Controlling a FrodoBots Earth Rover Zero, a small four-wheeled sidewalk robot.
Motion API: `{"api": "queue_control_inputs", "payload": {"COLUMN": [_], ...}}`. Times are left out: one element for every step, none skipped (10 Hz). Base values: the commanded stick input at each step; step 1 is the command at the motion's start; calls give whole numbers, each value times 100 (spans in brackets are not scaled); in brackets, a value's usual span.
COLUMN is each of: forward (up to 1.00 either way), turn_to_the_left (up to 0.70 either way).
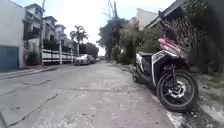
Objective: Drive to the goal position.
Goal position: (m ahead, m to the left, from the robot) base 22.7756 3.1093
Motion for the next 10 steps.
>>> {"api": "queue_control_inputs", "payload": {"forward": [0, 0, 0, 0, 0, 0, 0, 0, 0, 0], "turn_to_the_left": [60, 70, 52, 6, 0, 0, 0, 0, 0, 0]}}
